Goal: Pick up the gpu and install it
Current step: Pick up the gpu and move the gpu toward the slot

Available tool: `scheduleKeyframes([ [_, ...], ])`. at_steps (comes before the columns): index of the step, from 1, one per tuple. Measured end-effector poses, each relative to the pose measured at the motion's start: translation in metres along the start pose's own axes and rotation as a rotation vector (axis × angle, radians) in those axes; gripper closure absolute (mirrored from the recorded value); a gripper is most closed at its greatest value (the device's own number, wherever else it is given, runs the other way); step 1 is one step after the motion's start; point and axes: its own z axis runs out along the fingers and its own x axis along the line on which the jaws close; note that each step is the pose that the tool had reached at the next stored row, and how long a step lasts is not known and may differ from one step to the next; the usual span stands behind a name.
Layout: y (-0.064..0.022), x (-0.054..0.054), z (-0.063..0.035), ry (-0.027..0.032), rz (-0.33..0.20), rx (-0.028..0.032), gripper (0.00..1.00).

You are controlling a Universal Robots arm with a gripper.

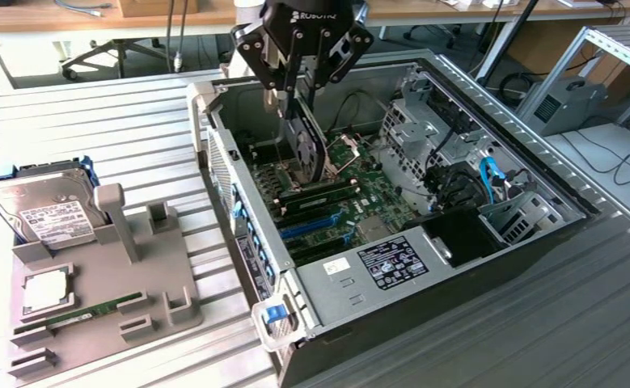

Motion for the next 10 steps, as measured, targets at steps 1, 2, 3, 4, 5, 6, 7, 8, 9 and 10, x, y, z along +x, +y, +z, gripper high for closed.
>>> scheduleKeyframes([
  [1,0.0001,-0.0007,0.0002,0.0,0.0,0.0001,0.73],
  [2,0.0001,-0.0012,0.0004,0.0001,0.0,0.0001,0.73],
  [3,0.0001,-0.0018,0.0006,0.0,0.0,0.0001,0.73],
  [4,0.0002,-0.0022,0.0008,0.0,0.0,0.0,0.73],
  [5,0.0002,-0.0027,0.001,0.0,0.0,0.0,0.73],
  [6,0.0002,-0.0033,0.0011,0.0,0.0,0.0001,0.73],
  [7,0.0003,-0.0039,0.0013,0.0,0.0,0.0,0.73],
  [8,0.0003,-0.0045,0.0014,0.0,0.0,0.0,0.73],
  [9,0.0003,-0.0051,0.0016,0.0001,0.0,0.0001,0.73],
  [10,0.0004,-0.0056,0.0018,0.0001,0.0,0.0001,0.73],
])
